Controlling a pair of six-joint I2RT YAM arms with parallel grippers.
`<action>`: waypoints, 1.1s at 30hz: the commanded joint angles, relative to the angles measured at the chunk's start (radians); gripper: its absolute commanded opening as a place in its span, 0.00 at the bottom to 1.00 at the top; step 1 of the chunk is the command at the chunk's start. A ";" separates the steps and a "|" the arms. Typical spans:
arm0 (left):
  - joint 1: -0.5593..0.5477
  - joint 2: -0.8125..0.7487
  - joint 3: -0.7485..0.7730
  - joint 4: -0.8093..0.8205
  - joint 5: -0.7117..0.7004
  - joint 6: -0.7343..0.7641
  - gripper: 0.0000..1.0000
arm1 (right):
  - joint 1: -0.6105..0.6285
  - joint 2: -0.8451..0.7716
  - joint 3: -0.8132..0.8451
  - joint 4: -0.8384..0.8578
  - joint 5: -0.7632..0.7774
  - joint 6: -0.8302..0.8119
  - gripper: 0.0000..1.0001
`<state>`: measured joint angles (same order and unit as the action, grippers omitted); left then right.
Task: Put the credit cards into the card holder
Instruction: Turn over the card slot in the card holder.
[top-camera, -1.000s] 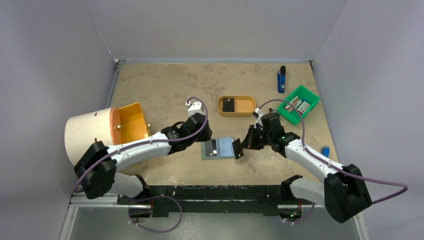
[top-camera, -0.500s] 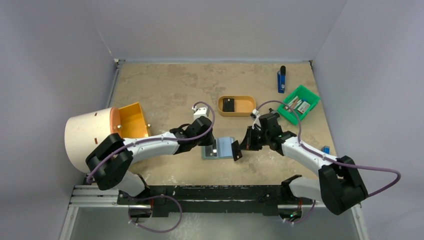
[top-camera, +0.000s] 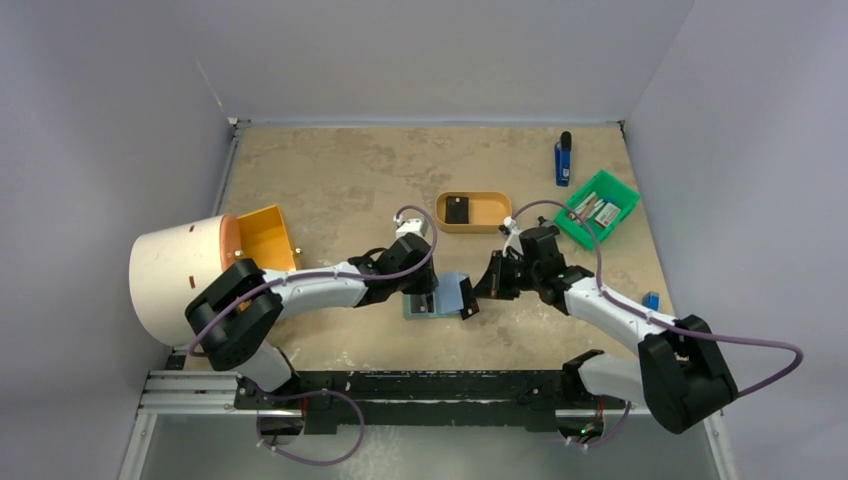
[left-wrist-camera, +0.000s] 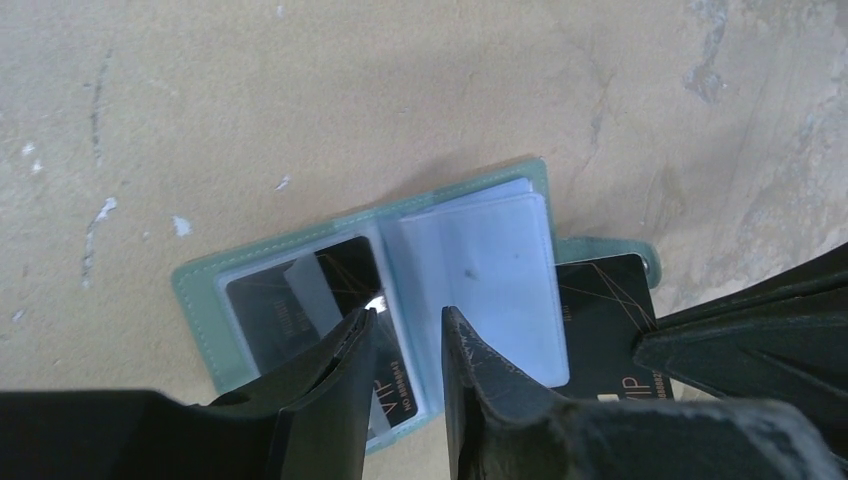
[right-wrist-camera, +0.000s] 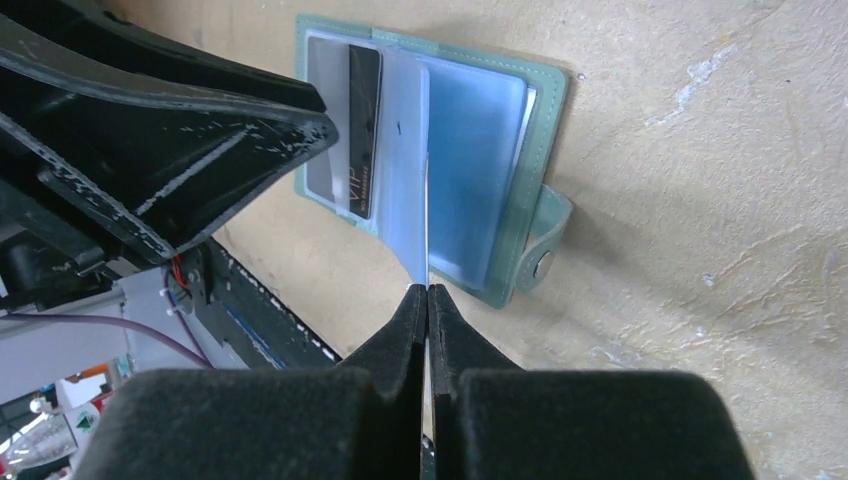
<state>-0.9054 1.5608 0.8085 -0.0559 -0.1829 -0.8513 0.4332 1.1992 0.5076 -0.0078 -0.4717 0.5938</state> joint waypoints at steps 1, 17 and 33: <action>0.000 0.032 0.062 0.082 0.056 0.021 0.31 | 0.004 -0.027 0.007 0.015 0.025 0.006 0.00; -0.001 0.139 0.126 0.109 0.109 0.022 0.27 | 0.005 -0.088 0.021 -0.134 0.049 0.004 0.00; -0.002 0.185 0.138 0.061 0.059 0.021 0.15 | 0.004 -0.045 -0.005 -0.094 0.060 0.008 0.00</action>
<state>-0.9054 1.7504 0.9192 0.0113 -0.0937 -0.8448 0.4339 1.1721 0.5137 -0.1143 -0.4114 0.5949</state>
